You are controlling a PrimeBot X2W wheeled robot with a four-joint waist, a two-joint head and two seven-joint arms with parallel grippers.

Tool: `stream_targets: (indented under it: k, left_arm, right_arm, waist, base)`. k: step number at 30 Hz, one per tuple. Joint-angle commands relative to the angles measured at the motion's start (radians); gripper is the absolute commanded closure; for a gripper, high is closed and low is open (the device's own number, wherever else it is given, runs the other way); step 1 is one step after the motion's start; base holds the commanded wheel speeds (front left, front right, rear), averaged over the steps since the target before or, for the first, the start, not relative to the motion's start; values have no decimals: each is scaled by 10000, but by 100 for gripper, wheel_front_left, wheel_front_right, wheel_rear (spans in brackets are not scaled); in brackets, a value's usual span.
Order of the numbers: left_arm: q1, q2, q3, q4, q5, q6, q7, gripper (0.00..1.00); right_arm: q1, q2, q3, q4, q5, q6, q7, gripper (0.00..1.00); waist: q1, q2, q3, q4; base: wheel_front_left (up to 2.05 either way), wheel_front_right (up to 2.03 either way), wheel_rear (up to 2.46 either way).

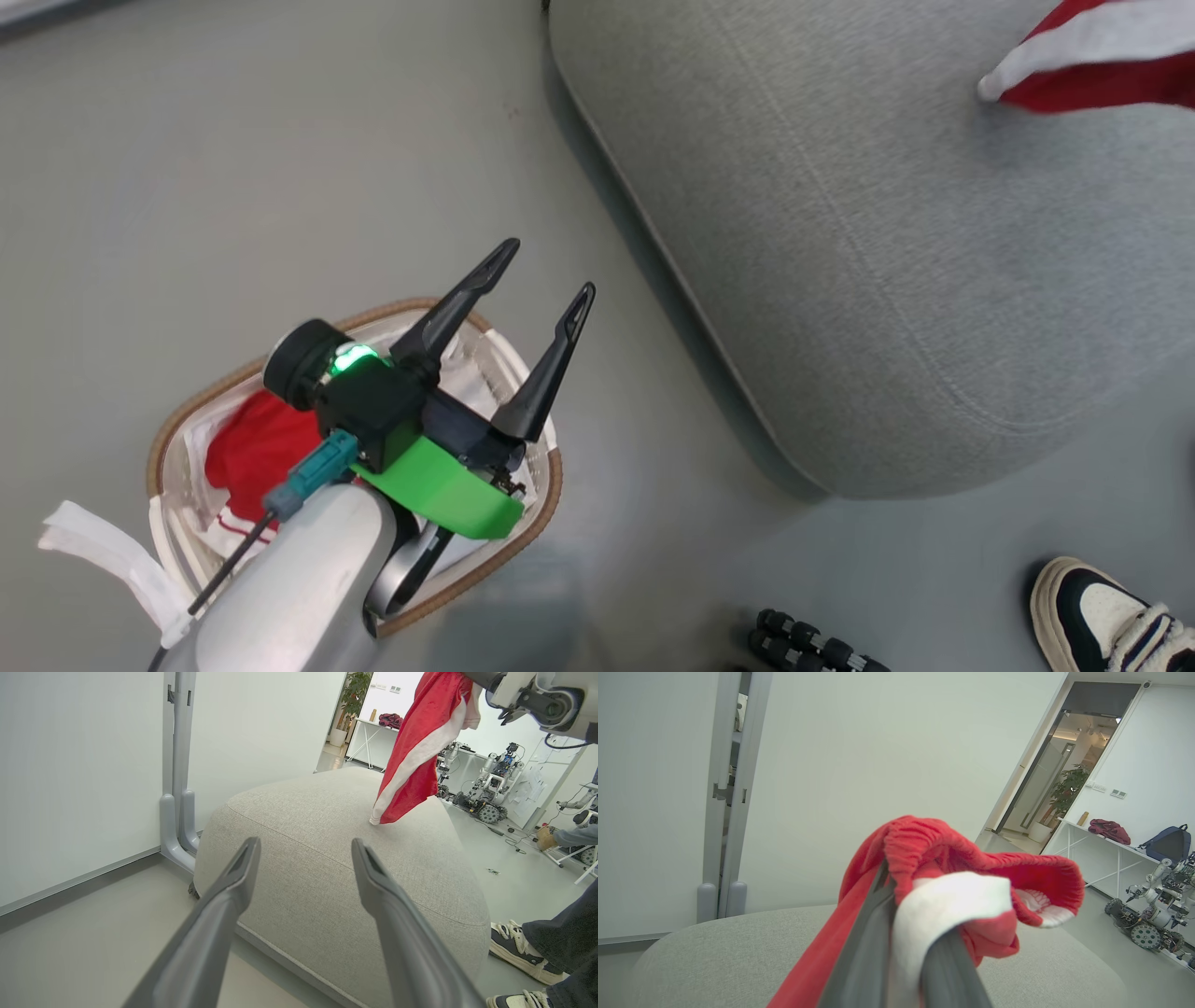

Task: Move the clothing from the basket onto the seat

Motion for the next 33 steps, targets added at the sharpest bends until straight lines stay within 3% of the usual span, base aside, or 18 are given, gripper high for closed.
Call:
stream_targets:
  k: [1,9,18,19,20,21,33]
  left_arm:
    - [-246,134,38,-56,-64,1,9,0]
    - [-464,408,115,-239,-81,1,9,0]
    - [-380,307,235,-81,-163,1,9,0]
    - [-357,271,266,-39,-198,1,9,0]
    - [-329,251,273,9,-200,1,9,0]
    - [-299,234,282,47,-195,0,9,0]
    - [442,-174,1244,758,-50,0,9,0]
  right_arm:
    - [-347,-132,-173,208,-139,-14,-24,100]
    - [-1133,-447,-1549,1159,-826,-14,-24,100]
    - [324,653,-1897,1528,-897,-14,-24,100]
    - [543,791,-1934,1535,-823,-14,-24,69]
    - [796,918,-1931,1509,-786,-14,-24,50]
    - [1005,998,-1944,1446,-725,-14,-24,0]
    - [3786,1958,-1953,-136,-425,-14,-24,0]
  waist:
    - [-1,-1,1034,869]
    - [-1,-1,2039,1396]
    - [-1,-1,2085,1654]
    - [-1,-1,2034,1670]
    - [-1,-1,1963,1680]
    - [-1,-1,1898,1693]
    - [-1,-1,708,1900]
  base:
    - [0,0,0]
    - [0,0,0]
    - [0,0,0]
    - [0,0,0]
    - [0,0,0]
    - [0,0,0]
    - [0,0,0]
